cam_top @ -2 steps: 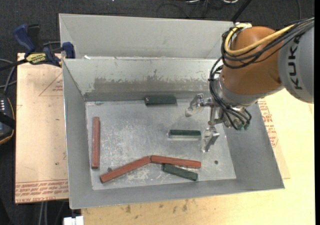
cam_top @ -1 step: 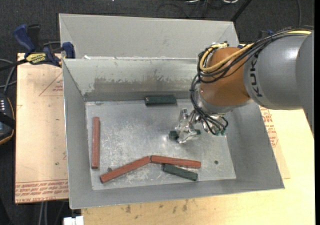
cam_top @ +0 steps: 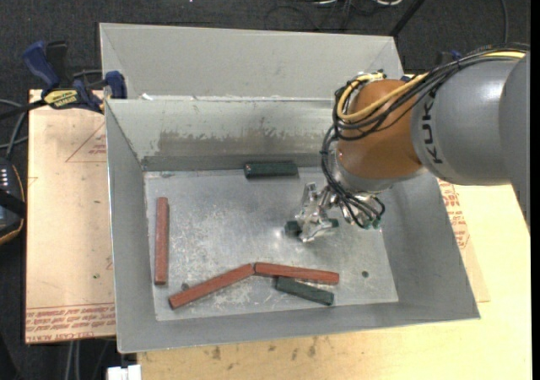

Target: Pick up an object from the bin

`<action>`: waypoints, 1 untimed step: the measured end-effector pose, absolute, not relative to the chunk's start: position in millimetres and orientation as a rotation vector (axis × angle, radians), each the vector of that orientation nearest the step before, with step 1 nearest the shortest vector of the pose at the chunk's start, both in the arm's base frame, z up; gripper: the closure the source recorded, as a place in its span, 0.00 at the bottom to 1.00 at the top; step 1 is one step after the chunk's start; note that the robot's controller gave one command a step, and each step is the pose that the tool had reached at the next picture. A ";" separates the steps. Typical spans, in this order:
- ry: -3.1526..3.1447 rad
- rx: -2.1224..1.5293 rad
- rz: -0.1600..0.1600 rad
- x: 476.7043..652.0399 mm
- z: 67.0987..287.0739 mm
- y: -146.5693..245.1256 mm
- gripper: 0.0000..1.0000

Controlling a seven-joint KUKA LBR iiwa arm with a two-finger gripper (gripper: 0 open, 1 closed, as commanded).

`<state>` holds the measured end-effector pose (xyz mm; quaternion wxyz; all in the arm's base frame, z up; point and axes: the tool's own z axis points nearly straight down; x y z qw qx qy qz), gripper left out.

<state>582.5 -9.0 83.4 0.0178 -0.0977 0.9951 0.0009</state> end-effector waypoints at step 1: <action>3.125 -0.297 0.003 572.6 115.5 -10.8 1.00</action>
Offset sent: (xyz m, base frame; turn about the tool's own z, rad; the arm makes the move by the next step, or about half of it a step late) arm 0.0032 -0.0097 -0.0055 -0.0467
